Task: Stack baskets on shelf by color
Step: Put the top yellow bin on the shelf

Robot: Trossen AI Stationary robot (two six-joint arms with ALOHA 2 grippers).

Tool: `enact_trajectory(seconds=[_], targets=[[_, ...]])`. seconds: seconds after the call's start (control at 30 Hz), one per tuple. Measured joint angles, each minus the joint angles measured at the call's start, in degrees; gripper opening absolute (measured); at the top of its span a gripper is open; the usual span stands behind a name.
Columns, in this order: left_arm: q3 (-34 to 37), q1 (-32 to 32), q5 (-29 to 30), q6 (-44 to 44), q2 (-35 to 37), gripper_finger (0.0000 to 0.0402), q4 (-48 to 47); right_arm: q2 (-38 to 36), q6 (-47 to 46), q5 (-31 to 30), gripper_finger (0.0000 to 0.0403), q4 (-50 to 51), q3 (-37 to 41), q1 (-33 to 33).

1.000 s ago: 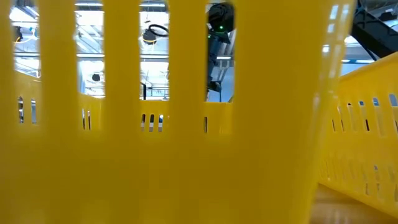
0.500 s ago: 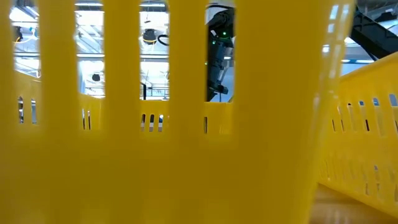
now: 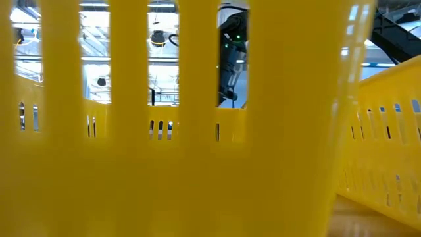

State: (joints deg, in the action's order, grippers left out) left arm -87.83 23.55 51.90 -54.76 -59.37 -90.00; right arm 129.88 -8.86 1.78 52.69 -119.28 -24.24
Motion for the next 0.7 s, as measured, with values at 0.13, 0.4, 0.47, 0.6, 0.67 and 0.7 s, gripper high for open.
enact_trajectory(seconds=[0.13, 0.4, 0.47, 0.6, 0.67, 0.7], targets=[[0.0, 0.0, -0.02, -0.35, 0.0, 0.0, 0.01, 0.0, 0.74, 0.7, 0.0, 0.72, -1.65, -0.55], [0.0, 0.0, -0.22, -0.39, 0.0, 0.0, -0.01, -0.11, 1.43, 1.1, 0.0, 5.65, -7.85, -3.72], [0.0, 0.0, -0.22, -0.41, 0.0, 0.0, 0.01, -0.09, 1.44, 1.32, 0.0, 7.65, -8.83, -4.19], [0.0, 0.0, -0.24, -0.44, 0.0, 0.0, 0.0, -0.09, 2.11, 1.31, 0.0, 12.96, -9.66, -3.72], [0.0, 0.0, -0.24, -0.46, 0.0, 0.0, 0.01, -0.09, 3.65, 1.31, 0.0, 16.33, -9.66, -3.27], [0.0, 0.0, -0.24, -0.48, 0.0, 0.0, -0.01, -0.09, 4.3, 1.21, 0.0, 17.71, -9.66, -3.03]])
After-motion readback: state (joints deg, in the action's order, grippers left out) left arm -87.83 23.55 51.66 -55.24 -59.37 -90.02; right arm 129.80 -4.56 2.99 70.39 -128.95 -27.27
